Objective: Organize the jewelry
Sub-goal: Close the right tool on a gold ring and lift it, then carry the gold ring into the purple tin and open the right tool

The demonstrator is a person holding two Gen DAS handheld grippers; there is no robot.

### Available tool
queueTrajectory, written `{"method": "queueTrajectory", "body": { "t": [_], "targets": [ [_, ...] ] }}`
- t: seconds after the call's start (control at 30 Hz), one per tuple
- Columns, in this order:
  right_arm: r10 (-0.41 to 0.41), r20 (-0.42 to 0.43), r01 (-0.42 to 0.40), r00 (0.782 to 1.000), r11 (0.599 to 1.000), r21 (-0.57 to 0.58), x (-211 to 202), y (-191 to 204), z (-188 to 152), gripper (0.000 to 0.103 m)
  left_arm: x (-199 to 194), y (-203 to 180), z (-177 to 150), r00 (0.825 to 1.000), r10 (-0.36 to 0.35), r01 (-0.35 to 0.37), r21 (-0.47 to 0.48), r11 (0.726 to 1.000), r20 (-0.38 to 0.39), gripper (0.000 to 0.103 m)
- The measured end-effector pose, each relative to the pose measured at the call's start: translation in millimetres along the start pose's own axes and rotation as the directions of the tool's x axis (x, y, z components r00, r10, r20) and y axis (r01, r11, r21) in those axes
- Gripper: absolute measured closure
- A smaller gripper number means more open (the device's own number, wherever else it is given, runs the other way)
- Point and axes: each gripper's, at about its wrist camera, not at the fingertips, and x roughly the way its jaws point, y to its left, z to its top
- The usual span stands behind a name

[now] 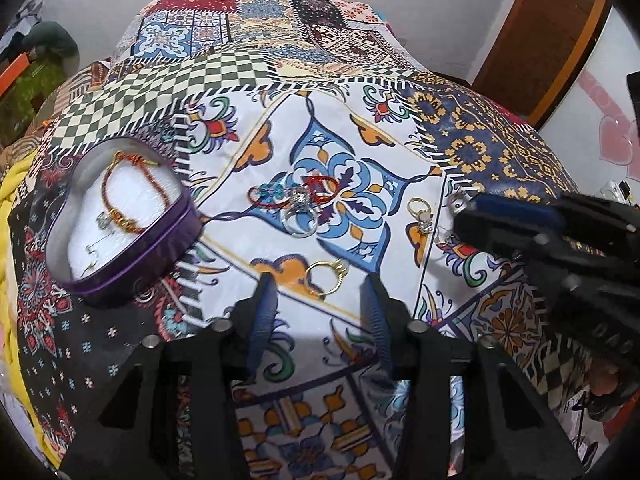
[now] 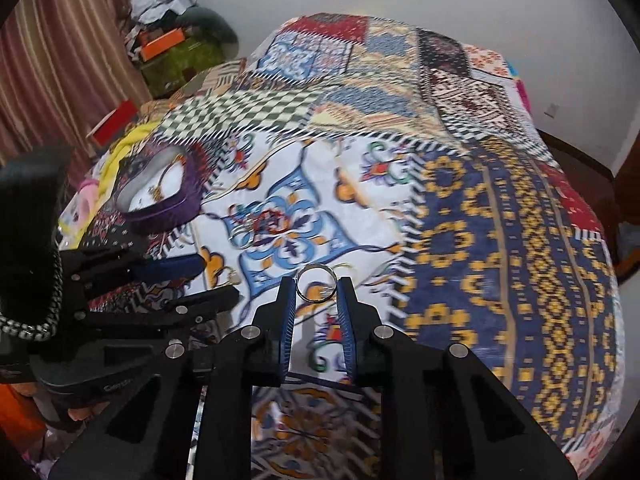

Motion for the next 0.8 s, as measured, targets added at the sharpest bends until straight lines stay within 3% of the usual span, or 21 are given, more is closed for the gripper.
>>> {"method": "queueTrajectory", "body": {
  "t": [0.13, 0.5, 0.8],
  "targets": [
    [-0.012, 0.021, 0.012, 1.000, 1.000, 0.016, -7, -6, 2, 0.084, 3, -6, 2, 1.000, 0.007, -0.007, 0.018, 1.000, 0.001, 0.085],
    [0.009, 0.095, -0.010, 0.995, 1.000, 0.009, -28, 6, 18, 0.084, -39, -6, 4, 0.993, 0.072, -0.075, 0.035, 0.997, 0.090, 0.085],
    [0.031, 0.162, -0.026, 0.986, 0.999, -0.030, -47, 31, 36, 0.084, -96, 24, 13, 0.967, 0.126, -0.120, -0.040, 0.992, 0.220, 0.085]
  ]
}}
